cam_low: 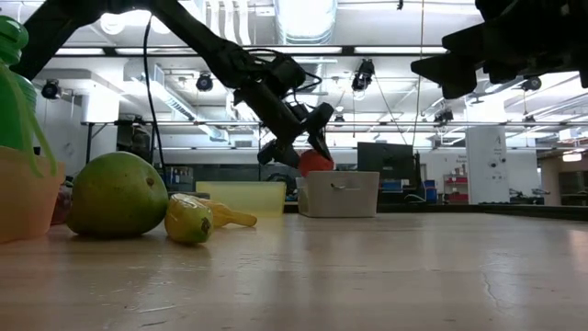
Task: Pick & Place Food Item
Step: Put the orange into the gray bin, then put the yellow banana into the gray bin
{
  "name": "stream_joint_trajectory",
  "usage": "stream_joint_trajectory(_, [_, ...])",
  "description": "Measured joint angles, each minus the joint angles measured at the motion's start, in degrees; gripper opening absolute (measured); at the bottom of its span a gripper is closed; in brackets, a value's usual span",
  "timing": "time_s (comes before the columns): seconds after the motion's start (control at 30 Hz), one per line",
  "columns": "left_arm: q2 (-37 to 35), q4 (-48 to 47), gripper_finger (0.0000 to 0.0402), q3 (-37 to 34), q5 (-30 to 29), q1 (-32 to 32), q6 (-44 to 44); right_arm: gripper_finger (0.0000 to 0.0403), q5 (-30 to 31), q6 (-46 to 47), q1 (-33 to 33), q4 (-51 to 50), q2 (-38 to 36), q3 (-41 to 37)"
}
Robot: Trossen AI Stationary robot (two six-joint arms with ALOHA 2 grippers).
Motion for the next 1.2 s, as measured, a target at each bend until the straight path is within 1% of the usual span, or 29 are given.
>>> stream_joint_trajectory(0.3, [0.0,-0.8,0.0292,0.0,-0.4,0.0,-0.2,0.0306,0.0,0.0,0.0,0.0,0.0,0.0])
stream_joint_trajectory(0.4, [0.0,0.4,0.0293,0.0,1.1,0.0,0.2,0.0306,0.0,0.0,0.0,0.0,0.0,0.0])
stream_joint_trajectory(0.6, [0.0,0.5,0.0298,0.0,1.7,0.1,0.3,0.0306,0.0,0.0,0.0,0.0,0.0,0.0])
stream_joint_trajectory(0.7, [0.0,0.5,0.0316,0.0,1.7,0.1,0.4,0.0306,0.0,0.0,0.0,0.0,0.0,0.0])
stream_joint_trajectory(0.87, [0.0,0.5,0.0361,0.0,1.7,0.1,0.4,0.0306,0.0,0.0,0.0,0.0,0.0,0.0])
stream_joint_trajectory(0.97, [0.0,0.5,0.038,0.0,1.7,0.1,0.4,0.0306,0.0,0.0,0.0,0.0,0.0,0.0])
stream_joint_trajectory(1.07, [0.0,0.5,0.0388,0.0,1.7,0.1,0.4,0.0306,0.0,0.0,0.0,0.0,0.0,0.0])
stream_joint_trajectory(1.2, [-0.4,0.2,0.039,0.0,2.1,0.0,0.4,0.0306,0.0,0.0,0.0,0.0,0.0,0.0])
